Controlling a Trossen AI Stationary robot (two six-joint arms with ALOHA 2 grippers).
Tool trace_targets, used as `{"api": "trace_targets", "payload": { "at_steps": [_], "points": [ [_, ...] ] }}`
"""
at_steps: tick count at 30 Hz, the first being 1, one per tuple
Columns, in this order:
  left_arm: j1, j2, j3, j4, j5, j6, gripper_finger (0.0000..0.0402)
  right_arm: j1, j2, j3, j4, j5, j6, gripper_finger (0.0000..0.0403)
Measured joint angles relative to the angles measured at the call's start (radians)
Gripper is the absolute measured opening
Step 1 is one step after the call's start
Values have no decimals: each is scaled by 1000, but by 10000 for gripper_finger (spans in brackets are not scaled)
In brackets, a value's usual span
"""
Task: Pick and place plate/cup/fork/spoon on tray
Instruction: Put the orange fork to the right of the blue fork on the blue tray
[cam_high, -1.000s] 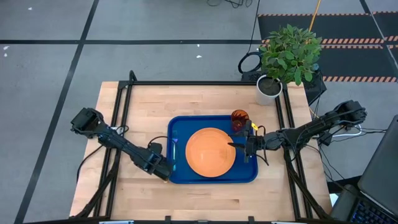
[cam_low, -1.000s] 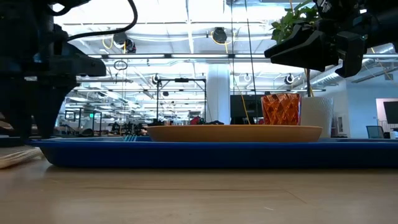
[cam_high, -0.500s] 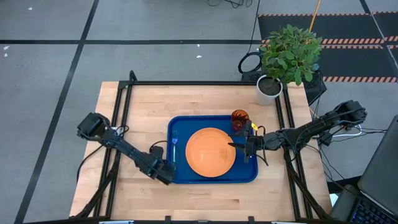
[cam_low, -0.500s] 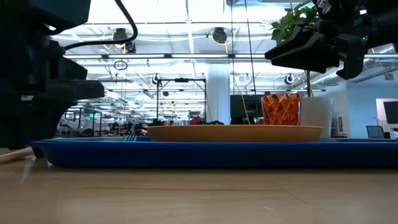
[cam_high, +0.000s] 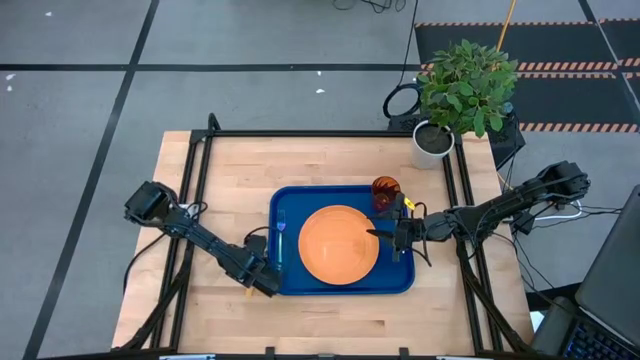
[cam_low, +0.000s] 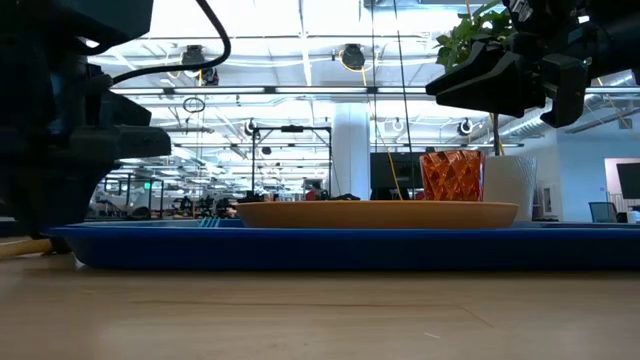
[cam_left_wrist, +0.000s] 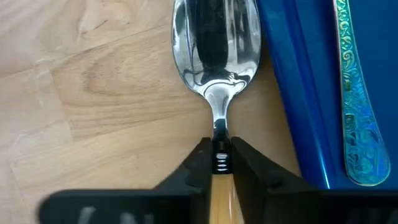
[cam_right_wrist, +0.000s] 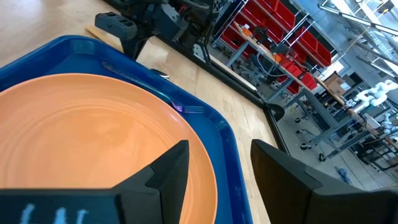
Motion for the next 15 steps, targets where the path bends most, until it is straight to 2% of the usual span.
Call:
{"api": "trace_targets", "payload": {
  "at_steps": [2, 11, 15],
  "points": [
    [0, 0, 0, 8, 2, 4, 32, 0, 0, 0, 0, 0, 1, 169],
    [0, -1, 0, -36, 18, 9, 33, 0, 0, 0, 0, 0, 0, 169],
    [6, -39, -7, -99, 37, 21, 33, 0, 0, 0, 1, 0, -1, 169]
  ]
}}
